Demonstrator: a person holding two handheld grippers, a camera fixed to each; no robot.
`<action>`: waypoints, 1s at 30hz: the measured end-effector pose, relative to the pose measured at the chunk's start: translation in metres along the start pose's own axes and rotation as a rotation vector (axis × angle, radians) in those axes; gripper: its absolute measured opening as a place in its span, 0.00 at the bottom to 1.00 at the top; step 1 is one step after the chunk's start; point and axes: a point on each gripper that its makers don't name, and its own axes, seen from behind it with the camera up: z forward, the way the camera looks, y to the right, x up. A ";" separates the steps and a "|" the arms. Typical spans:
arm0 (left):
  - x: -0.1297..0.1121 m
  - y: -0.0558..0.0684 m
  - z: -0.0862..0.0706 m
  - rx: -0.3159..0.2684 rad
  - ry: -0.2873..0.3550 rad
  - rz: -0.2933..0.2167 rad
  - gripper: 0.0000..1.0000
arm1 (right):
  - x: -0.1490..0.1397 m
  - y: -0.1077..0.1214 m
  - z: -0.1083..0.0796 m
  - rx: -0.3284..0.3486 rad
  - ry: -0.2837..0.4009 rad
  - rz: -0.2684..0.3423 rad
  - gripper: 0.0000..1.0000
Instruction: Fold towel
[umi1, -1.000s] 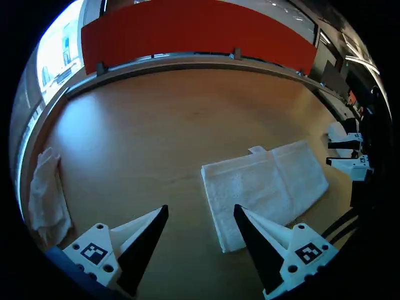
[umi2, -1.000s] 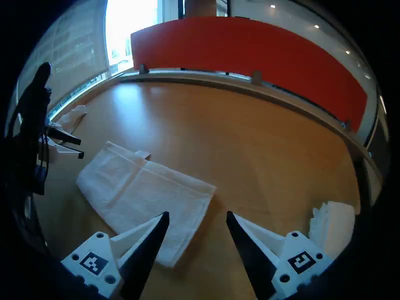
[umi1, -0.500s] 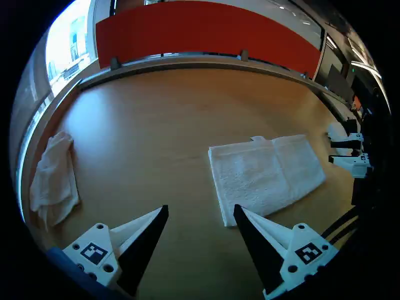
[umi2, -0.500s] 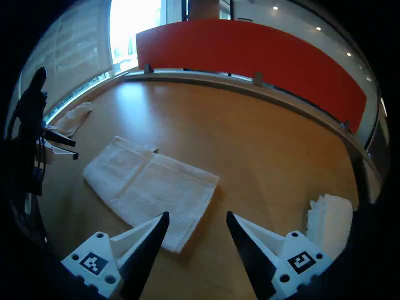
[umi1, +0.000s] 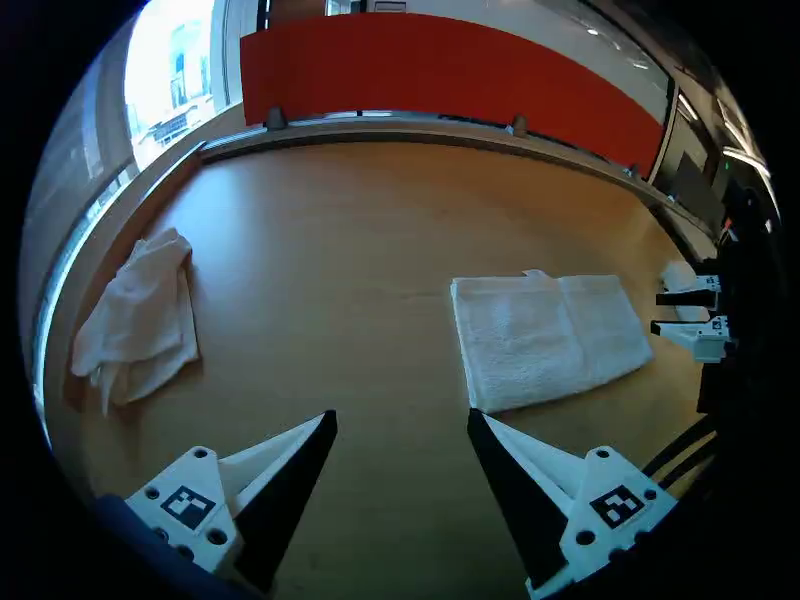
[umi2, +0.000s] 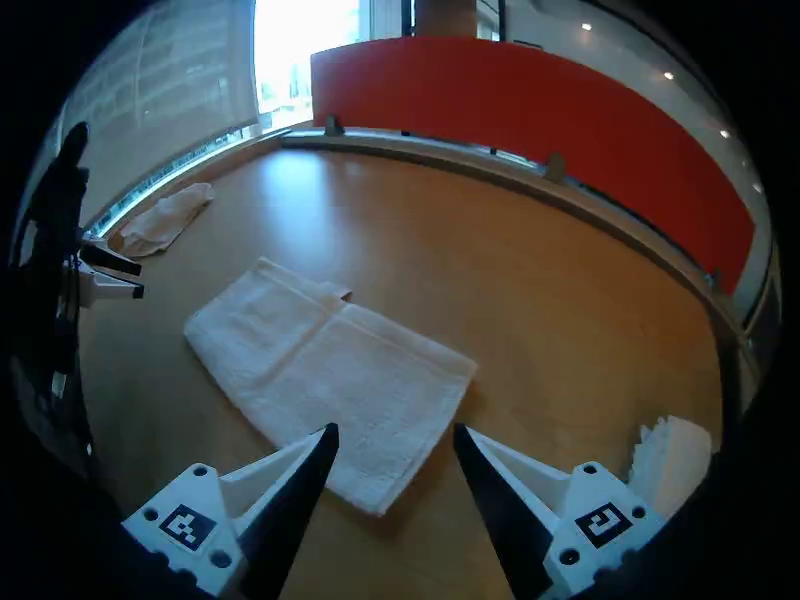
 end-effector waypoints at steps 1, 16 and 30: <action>-0.001 -0.001 -0.001 0.003 0.000 -0.003 0.97 | -0.003 0.000 0.000 0.002 -0.005 -0.004 0.88; -0.011 -0.014 -0.015 0.035 -0.001 -0.036 0.97 | -0.055 -0.002 0.001 0.021 -0.085 -0.033 0.86; -0.017 -0.014 -0.018 0.032 -0.005 -0.041 0.97 | -0.066 -0.011 0.000 0.075 -0.104 -0.081 0.54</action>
